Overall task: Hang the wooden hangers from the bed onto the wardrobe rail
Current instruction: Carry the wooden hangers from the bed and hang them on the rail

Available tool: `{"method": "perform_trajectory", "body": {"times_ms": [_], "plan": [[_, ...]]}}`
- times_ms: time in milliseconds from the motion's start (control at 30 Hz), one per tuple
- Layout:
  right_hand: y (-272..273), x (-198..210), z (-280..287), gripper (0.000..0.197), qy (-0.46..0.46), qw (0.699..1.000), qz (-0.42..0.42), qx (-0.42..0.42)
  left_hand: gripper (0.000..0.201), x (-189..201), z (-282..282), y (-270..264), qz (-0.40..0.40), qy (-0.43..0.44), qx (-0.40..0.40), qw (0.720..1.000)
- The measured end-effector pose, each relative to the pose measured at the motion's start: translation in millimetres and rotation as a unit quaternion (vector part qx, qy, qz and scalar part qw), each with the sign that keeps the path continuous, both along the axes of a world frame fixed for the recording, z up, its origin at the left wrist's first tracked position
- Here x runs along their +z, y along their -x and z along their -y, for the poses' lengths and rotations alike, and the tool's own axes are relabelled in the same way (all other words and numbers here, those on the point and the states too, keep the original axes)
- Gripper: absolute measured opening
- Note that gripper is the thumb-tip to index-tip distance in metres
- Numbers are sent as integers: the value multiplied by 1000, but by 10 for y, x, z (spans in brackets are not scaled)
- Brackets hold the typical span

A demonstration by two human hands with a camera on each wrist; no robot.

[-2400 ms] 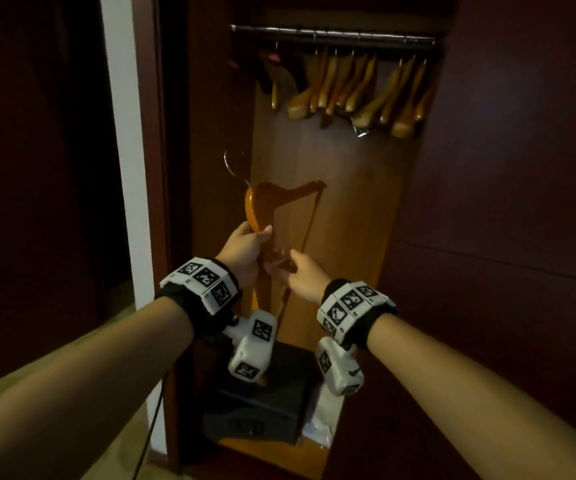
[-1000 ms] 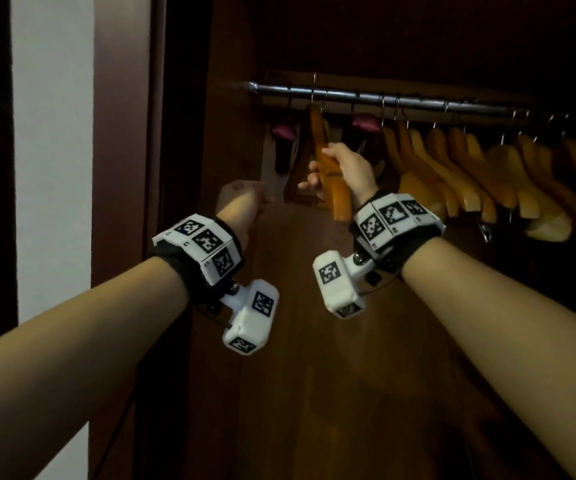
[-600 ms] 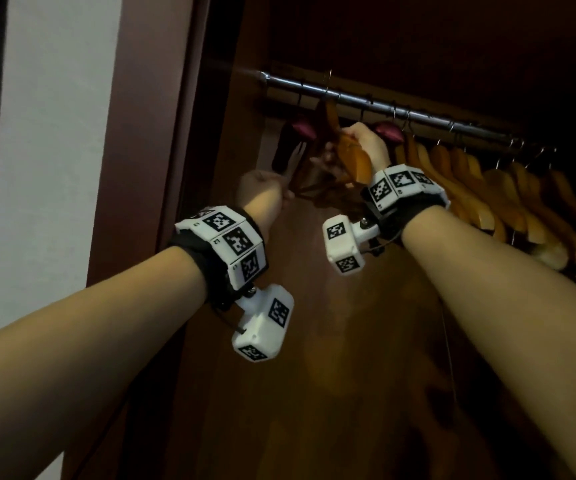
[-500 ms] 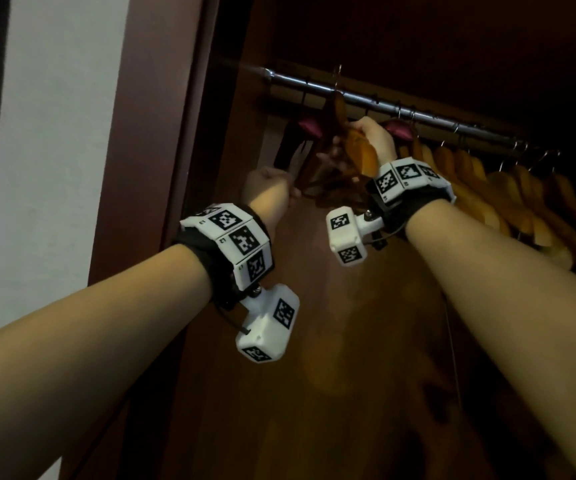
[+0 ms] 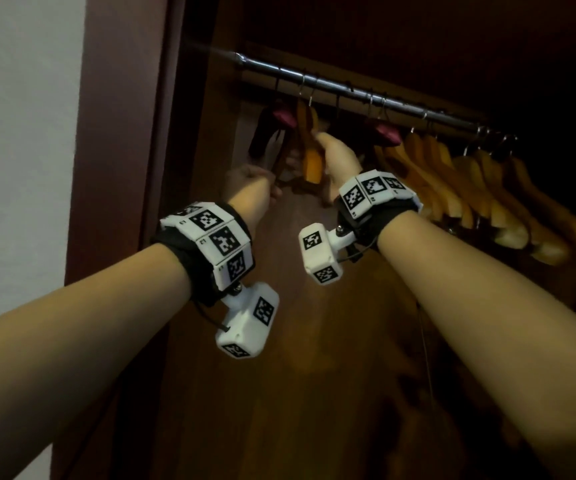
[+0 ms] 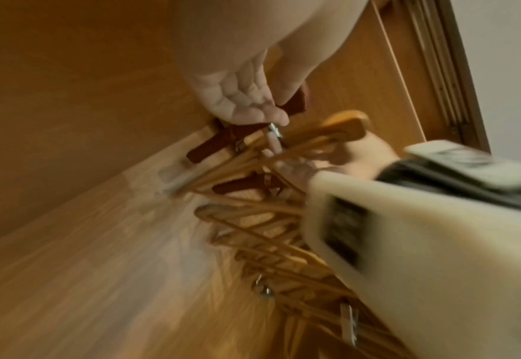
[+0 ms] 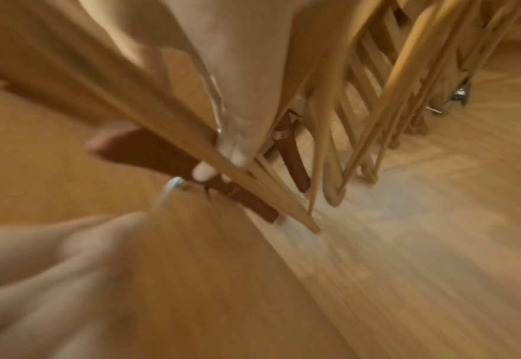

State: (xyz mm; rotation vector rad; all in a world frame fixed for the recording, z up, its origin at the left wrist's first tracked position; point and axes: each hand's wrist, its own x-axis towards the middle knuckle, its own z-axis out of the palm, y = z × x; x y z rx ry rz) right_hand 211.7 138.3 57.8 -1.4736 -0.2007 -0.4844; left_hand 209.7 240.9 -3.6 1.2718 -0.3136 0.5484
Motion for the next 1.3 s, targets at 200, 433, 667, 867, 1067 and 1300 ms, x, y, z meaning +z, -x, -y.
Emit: {"method": "perform_trajectory", "body": {"times_ms": [200, 433, 667, 867, 1067, 1300], "plan": [[571, -269, 172, 33, 21, 994, -57, 90, 29, -42, 31, -55, -30, -10, -38, 999], [1504, -562, 578, 43, 65, 995, -56, 48, 19, -357, 554, 328, -87, -2, -51, 995], [2661, -769, 1611, 34, 58, 995, -63, -58, 26, -637, 1932, 1329, -125, -9, -181, 975], [4166, -1153, 3045, 34, 28, 972, -98, -211, 24, -974, 3690, 2783, -156, -30, -321, 934], [6143, -1820, 4565, 37, -117, 899, -163, -390, 26, -1542, 5426, 4589, -199, -107, -475, 851], [8604, -2724, 5558, 31, -289, 712, -143, -624, 25, -2243, 6879, 6858, -231, -208, -624, 717]]}}
